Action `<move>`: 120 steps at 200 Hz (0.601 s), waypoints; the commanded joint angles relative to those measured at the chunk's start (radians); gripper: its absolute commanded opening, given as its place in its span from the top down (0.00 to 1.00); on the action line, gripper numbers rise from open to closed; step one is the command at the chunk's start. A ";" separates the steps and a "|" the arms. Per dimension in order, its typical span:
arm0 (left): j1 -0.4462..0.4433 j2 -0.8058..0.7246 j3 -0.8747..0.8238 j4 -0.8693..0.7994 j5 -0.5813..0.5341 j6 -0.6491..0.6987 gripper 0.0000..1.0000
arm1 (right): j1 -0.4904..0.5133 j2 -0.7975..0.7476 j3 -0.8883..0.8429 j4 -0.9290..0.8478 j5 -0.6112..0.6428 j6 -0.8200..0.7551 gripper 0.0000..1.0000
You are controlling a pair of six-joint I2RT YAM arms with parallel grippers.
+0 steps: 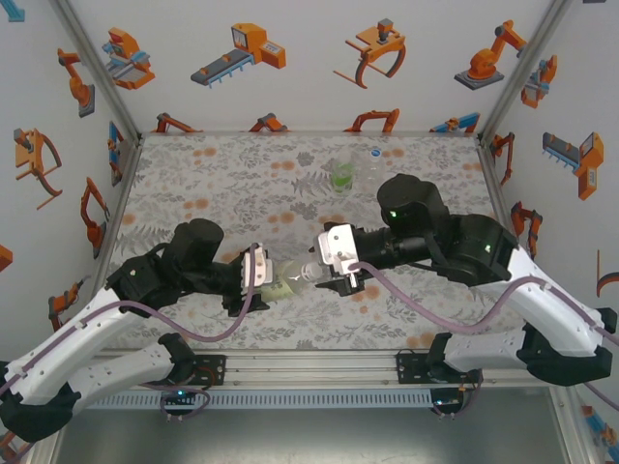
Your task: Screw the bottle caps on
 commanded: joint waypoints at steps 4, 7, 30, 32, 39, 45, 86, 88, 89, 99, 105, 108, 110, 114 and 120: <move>-0.003 -0.008 0.039 -0.011 0.037 -0.011 1.00 | 0.007 0.005 0.021 -0.001 -0.033 -0.050 0.47; -0.003 -0.007 0.040 -0.012 0.038 -0.010 1.00 | 0.007 0.005 0.021 -0.001 -0.031 -0.051 0.47; -0.004 0.000 0.048 -0.010 0.046 -0.012 1.00 | 0.007 0.001 0.018 -0.010 -0.018 -0.052 0.49; -0.003 0.001 0.047 -0.009 0.046 -0.013 1.00 | 0.007 0.000 0.017 -0.011 -0.017 -0.053 0.49; -0.003 0.003 0.050 -0.007 0.049 -0.017 1.00 | 0.007 -0.003 0.015 -0.015 -0.016 -0.052 0.50; -0.003 0.003 0.047 -0.003 0.050 -0.020 1.00 | 0.007 -0.006 0.012 -0.018 -0.012 -0.053 0.51; -0.008 0.003 0.038 0.017 0.057 -0.029 1.00 | 0.008 -0.025 0.000 -0.009 0.004 -0.047 0.55; -0.008 0.003 0.038 0.015 0.057 -0.029 1.00 | 0.007 -0.025 0.000 -0.009 0.004 -0.046 0.56; -0.008 0.003 0.038 0.015 0.057 -0.029 1.00 | 0.007 -0.025 0.001 -0.010 0.005 -0.046 0.56; -0.010 0.005 0.040 0.017 0.056 -0.028 1.00 | 0.008 -0.025 0.001 -0.011 0.005 -0.044 0.57; -0.010 0.006 0.043 0.018 0.056 -0.028 1.00 | 0.007 -0.025 0.000 -0.015 0.003 -0.044 0.58; -0.010 0.006 0.042 0.019 0.055 -0.030 1.00 | 0.008 -0.025 -0.002 -0.015 0.003 -0.043 0.58; -0.010 0.007 0.043 0.019 0.055 -0.029 1.00 | 0.008 -0.025 -0.002 -0.016 0.003 -0.043 0.58; -0.010 0.006 0.045 0.020 0.055 -0.027 1.00 | 0.006 -0.025 -0.004 -0.017 0.003 -0.041 0.58; -0.009 0.006 0.045 0.023 0.055 -0.028 1.00 | 0.007 -0.026 -0.007 -0.015 0.000 -0.039 0.59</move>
